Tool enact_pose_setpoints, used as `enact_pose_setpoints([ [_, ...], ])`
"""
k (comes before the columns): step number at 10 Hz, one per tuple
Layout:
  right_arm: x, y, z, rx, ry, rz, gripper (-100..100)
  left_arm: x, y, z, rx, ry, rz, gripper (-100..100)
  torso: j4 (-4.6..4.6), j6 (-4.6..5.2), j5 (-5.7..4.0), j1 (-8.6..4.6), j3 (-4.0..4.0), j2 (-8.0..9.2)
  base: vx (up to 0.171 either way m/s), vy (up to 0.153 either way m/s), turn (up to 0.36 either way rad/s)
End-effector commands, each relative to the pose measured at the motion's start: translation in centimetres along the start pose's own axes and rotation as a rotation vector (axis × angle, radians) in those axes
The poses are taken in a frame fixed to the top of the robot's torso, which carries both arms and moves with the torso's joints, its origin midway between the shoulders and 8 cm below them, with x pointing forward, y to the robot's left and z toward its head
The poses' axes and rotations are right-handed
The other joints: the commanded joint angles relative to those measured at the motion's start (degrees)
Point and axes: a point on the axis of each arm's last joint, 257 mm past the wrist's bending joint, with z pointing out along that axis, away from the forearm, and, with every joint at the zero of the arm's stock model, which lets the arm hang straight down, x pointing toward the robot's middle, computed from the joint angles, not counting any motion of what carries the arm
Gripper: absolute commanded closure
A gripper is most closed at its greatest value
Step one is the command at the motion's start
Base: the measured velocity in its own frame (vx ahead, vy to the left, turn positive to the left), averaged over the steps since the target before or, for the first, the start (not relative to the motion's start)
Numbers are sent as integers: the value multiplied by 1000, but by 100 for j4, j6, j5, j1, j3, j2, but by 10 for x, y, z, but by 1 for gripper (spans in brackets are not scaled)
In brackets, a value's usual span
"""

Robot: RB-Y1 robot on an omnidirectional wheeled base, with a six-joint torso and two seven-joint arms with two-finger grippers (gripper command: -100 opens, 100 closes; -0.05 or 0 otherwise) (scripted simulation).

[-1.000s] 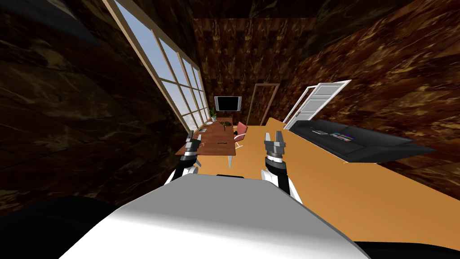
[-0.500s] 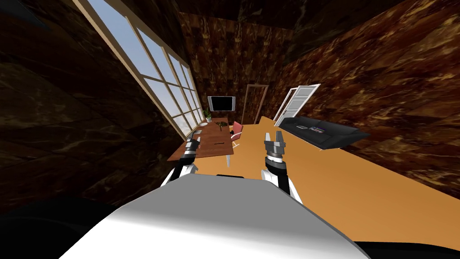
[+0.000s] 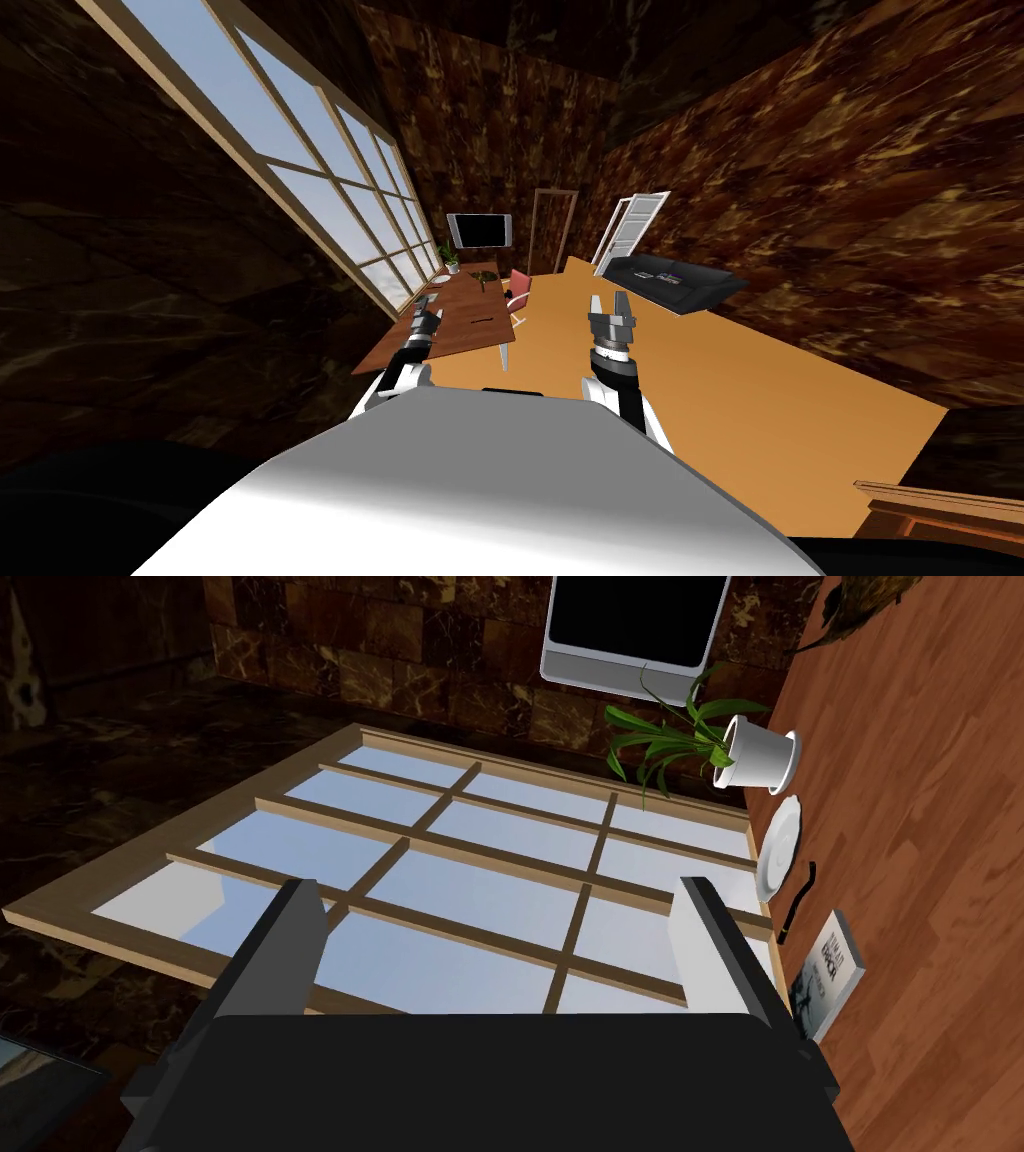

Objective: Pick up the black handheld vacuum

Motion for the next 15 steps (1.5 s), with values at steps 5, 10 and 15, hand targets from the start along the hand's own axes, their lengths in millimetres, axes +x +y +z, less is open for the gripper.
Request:
enact_pose_setpoints([
  [5,0,0,0,0,0,0,0,-41,44,9,-147,-79,-60,-100,-1,-1,0,-2,-2,-4,-16,34,-184],
  [10,0,0,0,0,0,0,0,-88,92,11,-297,-176,-148,-100,-1,-7,0,-1,-3,-6,-17,39,-222],
  [15,0,0,0,0,0,0,0,-117,133,4,-438,-252,-219,-100,-1,-2,0,3,-4,-7,-15,42,-206],
])
